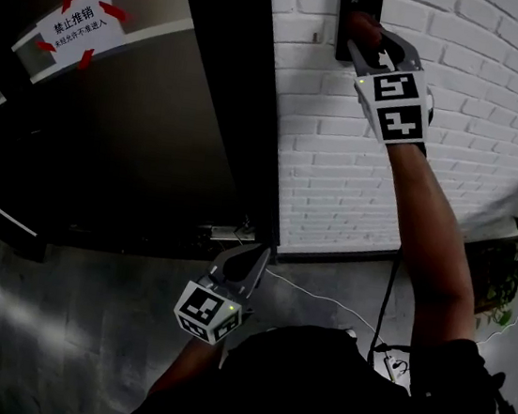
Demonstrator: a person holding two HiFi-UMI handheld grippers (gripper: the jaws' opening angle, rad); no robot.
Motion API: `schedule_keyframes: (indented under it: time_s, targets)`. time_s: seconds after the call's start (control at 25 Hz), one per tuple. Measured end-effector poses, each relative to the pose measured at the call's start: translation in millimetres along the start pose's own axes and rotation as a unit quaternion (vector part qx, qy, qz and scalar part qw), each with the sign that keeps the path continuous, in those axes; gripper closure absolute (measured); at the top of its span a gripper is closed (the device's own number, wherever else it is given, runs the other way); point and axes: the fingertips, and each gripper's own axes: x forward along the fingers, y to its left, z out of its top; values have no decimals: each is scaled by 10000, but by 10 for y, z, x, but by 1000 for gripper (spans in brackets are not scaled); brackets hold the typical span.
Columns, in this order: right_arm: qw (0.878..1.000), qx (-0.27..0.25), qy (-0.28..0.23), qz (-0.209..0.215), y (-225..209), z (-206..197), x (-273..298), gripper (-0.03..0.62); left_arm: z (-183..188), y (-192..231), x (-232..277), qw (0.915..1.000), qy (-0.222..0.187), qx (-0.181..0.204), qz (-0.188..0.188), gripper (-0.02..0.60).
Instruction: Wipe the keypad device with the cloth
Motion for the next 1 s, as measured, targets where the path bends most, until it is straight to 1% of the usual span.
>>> schedule_keyframes:
  time_s: [0.36, 0.6, 0.92, 1.0]
  targets:
    - [9997, -16, 225, 94, 165, -289, -57, 447, 13, -62, 10, 9999, 49, -97, -73, 566]
    - [9992, 27, 330, 221, 265, -450, -87, 447, 10, -40, 21, 10000, 10, -26, -27, 566]
    - [9984, 23, 460, 335, 396, -642, -117, 447, 13, -58, 42, 9999, 33, -70, -64, 566]
    - [9981, 36, 494, 363, 423, -676, -123, 447, 7, -41, 38, 10000, 16, -28, -49, 566]
